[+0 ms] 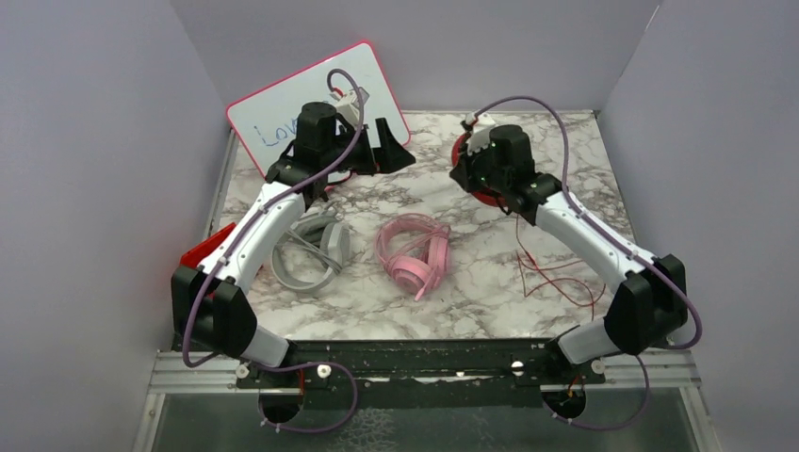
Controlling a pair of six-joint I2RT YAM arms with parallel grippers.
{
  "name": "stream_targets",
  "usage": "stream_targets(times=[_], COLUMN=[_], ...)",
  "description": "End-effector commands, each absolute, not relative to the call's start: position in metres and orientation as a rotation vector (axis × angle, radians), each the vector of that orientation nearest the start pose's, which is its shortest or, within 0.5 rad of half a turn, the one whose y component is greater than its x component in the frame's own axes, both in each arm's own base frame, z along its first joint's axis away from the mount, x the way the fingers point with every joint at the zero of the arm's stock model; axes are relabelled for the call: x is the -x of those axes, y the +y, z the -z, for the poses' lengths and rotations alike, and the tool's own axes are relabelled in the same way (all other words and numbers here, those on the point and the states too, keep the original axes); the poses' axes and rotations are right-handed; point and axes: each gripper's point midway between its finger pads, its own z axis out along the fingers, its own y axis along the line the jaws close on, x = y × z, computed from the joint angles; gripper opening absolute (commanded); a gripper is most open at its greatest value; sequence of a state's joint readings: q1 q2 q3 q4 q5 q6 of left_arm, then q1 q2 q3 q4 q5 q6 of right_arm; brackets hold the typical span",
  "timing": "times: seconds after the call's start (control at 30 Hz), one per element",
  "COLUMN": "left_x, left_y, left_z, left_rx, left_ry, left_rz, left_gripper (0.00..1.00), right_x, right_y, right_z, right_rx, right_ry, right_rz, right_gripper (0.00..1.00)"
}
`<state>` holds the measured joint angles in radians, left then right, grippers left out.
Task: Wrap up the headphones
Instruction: Pick up the headphones from the center of the board.
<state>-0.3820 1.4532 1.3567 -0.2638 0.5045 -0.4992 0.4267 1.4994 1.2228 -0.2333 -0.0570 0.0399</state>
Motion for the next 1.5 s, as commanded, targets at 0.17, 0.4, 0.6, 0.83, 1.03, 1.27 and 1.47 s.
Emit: stream_targets(times=[0.17, 0.4, 0.6, 0.83, 1.03, 1.27, 1.47], left_x=[-0.353, -0.359, -0.364, -0.379, -0.387, -0.394, -0.406], left_y=[-0.287, -0.295, -0.308, -0.304, -0.304, -0.289, -0.254], left_z=[-0.314, -0.292, -0.292, -0.279, -0.281, -0.299, -0.328], left_rx=[-0.084, -0.034, -0.088, -0.090, -0.135, -0.160, -0.136], left_ry=[1.865, 1.917, 1.931, 1.989, 1.994, 1.958, 1.884], left_rz=[1.544, 1.500, 1.437, 1.296, 1.250, 1.246, 1.195], left_gripper=[0.94, 0.89, 0.94, 0.72, 0.55, 0.19, 0.11], right_x=[-0.349, -0.329, -0.325, -0.321, -0.314, -0.308, -0.311], right_y=[0.292, 0.315, 0.325, 0.330, 0.334, 0.327, 0.301], right_z=[-0.265, -0.273, -0.272, -0.274, -0.278, -0.290, -0.341], right_rx=[0.888, 0.967, 1.009, 1.041, 1.082, 1.053, 0.871], right_ry=[1.681, 1.615, 1.617, 1.615, 1.593, 1.558, 1.586], right_rz=[-0.545, -0.609, -0.618, -0.601, -0.601, -0.572, -0.514], right_gripper=[0.00, 0.00, 0.00, 0.00, 0.00, 0.38, 0.78])
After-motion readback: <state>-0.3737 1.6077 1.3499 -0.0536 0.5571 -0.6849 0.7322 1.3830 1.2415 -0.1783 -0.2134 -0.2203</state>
